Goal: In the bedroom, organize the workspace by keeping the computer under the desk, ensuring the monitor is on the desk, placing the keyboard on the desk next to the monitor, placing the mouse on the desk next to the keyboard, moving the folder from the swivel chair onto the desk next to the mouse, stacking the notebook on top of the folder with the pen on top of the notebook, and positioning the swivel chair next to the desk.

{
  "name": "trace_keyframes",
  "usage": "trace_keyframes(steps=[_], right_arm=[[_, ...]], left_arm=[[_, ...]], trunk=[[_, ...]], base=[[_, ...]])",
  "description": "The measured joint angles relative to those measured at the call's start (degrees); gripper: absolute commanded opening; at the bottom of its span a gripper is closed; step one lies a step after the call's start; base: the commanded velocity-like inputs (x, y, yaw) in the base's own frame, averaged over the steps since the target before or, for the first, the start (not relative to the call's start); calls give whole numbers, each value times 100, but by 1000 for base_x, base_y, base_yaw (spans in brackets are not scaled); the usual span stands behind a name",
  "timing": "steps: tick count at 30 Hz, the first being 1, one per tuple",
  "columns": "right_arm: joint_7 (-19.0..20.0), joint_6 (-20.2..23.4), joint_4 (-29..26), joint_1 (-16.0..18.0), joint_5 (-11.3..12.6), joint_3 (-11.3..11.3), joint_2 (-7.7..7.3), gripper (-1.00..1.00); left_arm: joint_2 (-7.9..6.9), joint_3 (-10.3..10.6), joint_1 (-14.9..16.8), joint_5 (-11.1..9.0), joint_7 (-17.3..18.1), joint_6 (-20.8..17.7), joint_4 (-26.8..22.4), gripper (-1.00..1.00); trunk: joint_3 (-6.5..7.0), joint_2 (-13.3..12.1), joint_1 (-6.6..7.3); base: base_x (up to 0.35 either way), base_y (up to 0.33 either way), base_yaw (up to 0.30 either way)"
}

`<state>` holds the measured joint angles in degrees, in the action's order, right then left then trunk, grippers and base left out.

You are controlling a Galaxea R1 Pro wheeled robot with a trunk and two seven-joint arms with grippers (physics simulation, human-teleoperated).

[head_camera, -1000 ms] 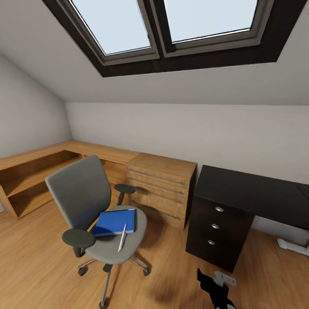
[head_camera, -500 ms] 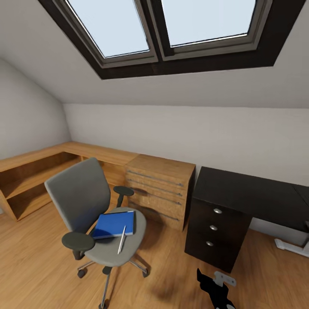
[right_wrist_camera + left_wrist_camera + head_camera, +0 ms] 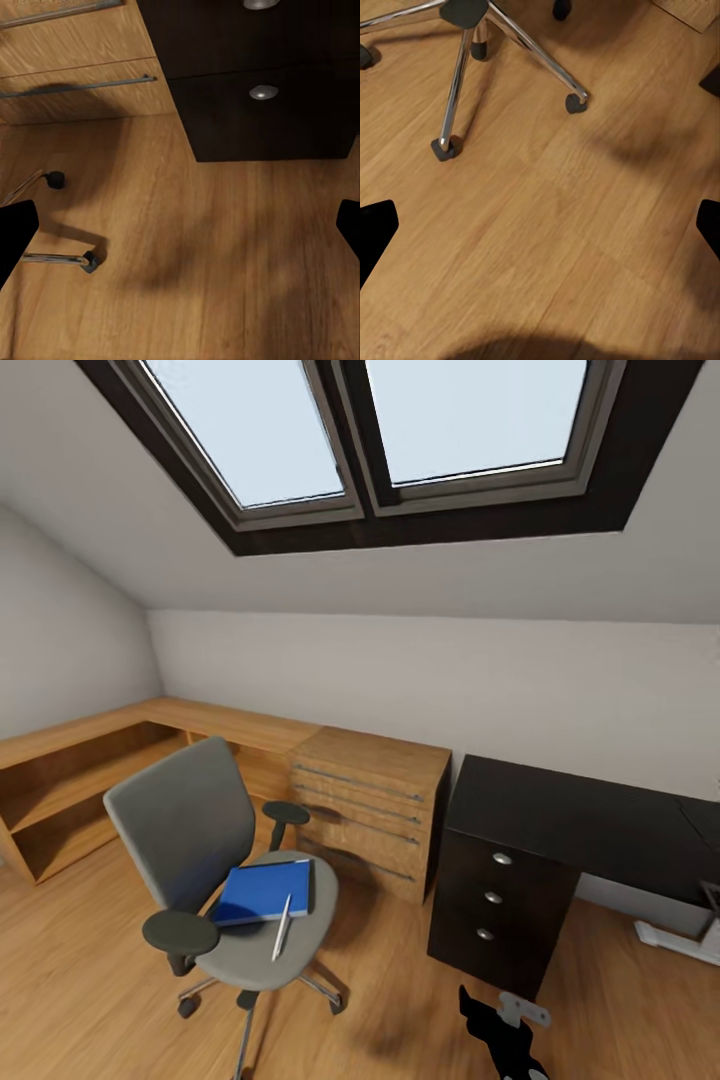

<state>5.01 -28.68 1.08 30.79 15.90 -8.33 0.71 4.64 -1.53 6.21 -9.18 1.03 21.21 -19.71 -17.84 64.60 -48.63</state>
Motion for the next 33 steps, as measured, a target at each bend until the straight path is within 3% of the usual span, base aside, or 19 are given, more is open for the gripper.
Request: trace_keyframes(steps=[11,23,33], right_arm=[[0,1,1,0,1,-1,8,100],[-1,4,-4,0,6,-4,3,100],[0,2,-5,0,-3,-9,-9,100]], left_arm=[[-1,-5,0,-9,0,-15,147,100],[0,7,-1,11,8,1,373,100],[-1,8,0,10,8,0,378,100]], trunk=[[194,-442,242],[123,-443,242],[118,-443,239]], base=[[0,0,-16],[-13,0,0],[-272,0,0]])
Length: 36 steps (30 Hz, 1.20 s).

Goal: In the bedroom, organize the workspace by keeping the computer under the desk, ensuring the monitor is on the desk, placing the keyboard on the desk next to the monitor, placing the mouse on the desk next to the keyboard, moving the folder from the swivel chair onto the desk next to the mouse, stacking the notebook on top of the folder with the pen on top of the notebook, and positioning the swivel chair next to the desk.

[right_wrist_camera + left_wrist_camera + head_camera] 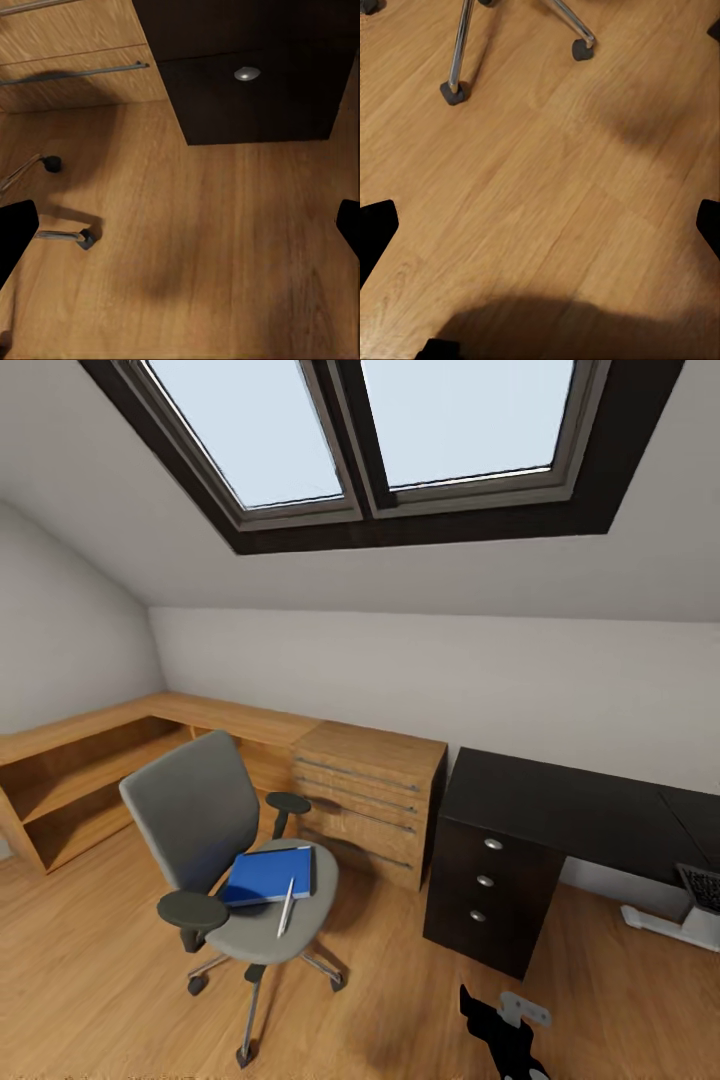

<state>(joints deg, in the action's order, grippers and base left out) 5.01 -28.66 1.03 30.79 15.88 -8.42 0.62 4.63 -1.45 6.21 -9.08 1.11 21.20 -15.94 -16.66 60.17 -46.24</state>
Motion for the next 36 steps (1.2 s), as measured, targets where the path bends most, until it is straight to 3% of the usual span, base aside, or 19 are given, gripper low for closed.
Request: trace_keyframes(steps=[18,36], right_arm=[[0,-1,5,-35,0,7,7,100],[5,-1,1,-35,-9,12,17,100]], left_arm=[[0,0,2,0,0,9,0,100],[0,-7,0,-1,0,9,0,100]], trunk=[[0,0,0],[0,0,0]], base=[[-330,0,-2],[-333,0,-76]])
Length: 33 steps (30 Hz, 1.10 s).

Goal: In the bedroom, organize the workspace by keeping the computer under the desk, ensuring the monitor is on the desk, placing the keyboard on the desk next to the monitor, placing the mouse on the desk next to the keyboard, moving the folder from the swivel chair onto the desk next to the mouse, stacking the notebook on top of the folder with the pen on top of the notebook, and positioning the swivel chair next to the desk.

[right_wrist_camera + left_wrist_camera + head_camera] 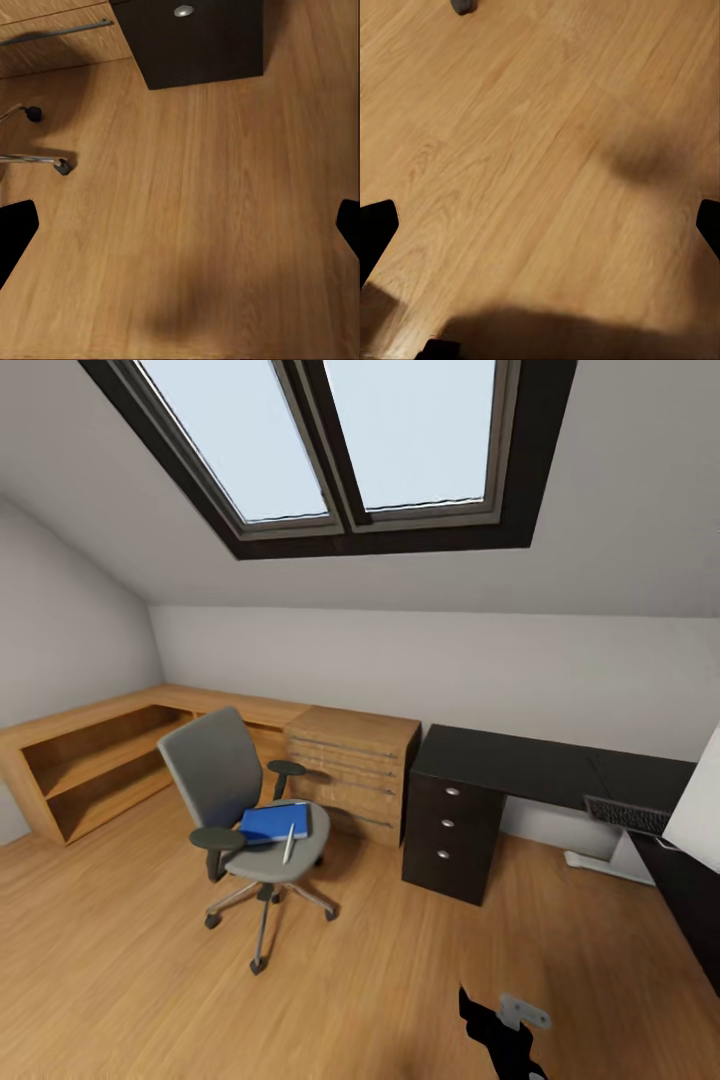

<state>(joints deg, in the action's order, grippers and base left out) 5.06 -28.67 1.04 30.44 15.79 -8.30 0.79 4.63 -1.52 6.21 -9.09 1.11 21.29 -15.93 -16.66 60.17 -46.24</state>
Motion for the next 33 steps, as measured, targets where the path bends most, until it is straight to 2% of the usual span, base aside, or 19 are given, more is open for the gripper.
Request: trace_keyframes(steps=[11,22,33], right_arm=[[3,-1,-1,0,3,-3,0,100],[4,-1,-1,0,-7,-4,0,100],[4,1,-1,-1,-8,-4,-1,100]], left_arm=[[1,7,0,0,0,0,-1,100],[0,7,0,1,0,0,0,100],[0,7,0,1,0,0,-1,100]], trunk=[[0,-1,0],[0,0,0],[0,0,0]], base=[[-333,0,-10],[-333,13,-136],[-333,88,-59]])
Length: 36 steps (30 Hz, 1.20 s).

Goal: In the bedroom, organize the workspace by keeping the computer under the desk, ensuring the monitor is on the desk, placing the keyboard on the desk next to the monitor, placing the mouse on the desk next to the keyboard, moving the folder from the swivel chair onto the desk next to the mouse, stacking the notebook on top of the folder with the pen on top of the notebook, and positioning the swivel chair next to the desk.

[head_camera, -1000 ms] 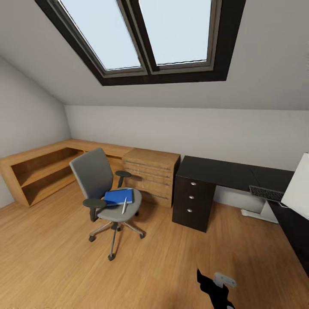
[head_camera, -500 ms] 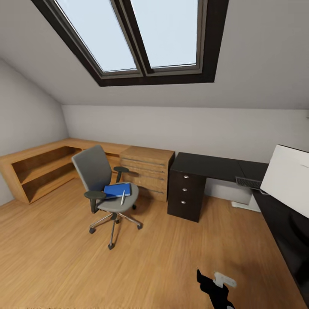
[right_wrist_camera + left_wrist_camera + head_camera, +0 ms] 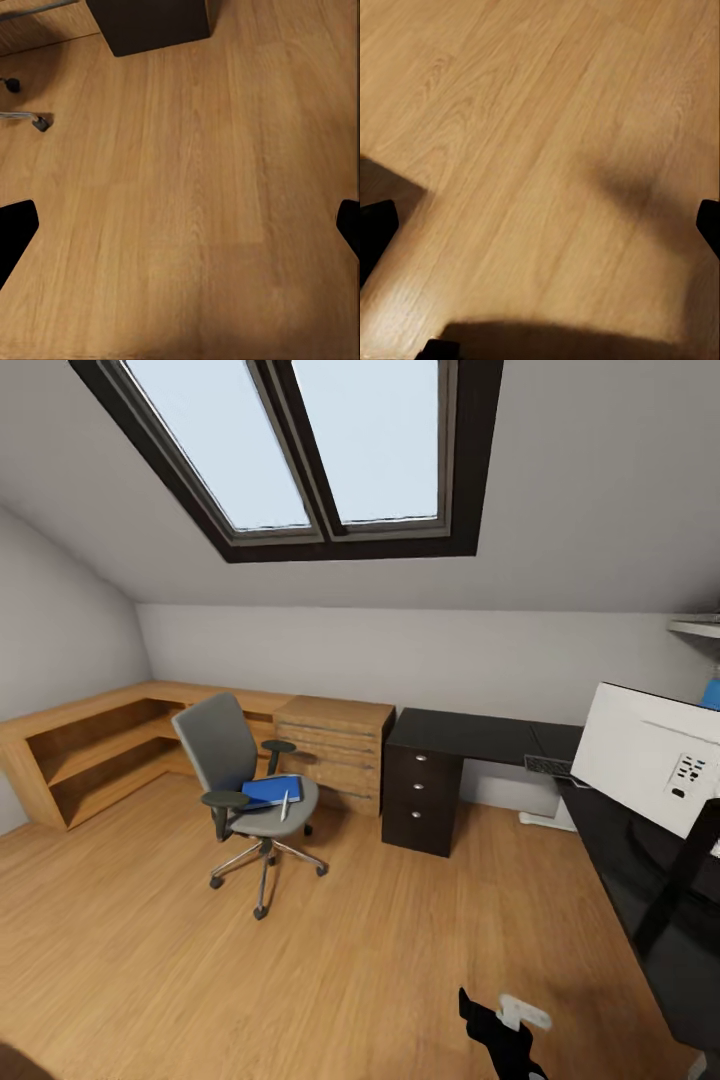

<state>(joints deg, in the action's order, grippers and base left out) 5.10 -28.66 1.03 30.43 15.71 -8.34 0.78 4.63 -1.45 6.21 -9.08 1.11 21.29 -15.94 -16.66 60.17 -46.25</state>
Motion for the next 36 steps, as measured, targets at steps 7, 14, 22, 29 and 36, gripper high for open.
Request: trace_keyframes(steps=[7,14,22,29,36], right_arm=[[7,-1,-6,-14,-5,0,-51,100],[2,0,0,-17,1,5,-16,100],[-8,-2,1,-17,17,1,71,100],[-8,-3,0,-18,11,2,104,100],[-8,-3,0,-17,11,1,115,100]], left_arm=[[0,0,1,0,0,0,-1,100],[0,0,0,-1,0,0,-1,100],[-3,-4,1,-1,0,0,1,100],[-8,-8,0,-1,0,0,1,100],[-8,-9,0,-1,0,0,1,100]], trunk=[[0,0,1],[0,-1,1],[0,0,3],[-3,0,4],[-39,0,4]], base=[[-314,10,-3],[-283,0,0],[-165,0,-60],[-13,0,-238],[-1,0,-177]])
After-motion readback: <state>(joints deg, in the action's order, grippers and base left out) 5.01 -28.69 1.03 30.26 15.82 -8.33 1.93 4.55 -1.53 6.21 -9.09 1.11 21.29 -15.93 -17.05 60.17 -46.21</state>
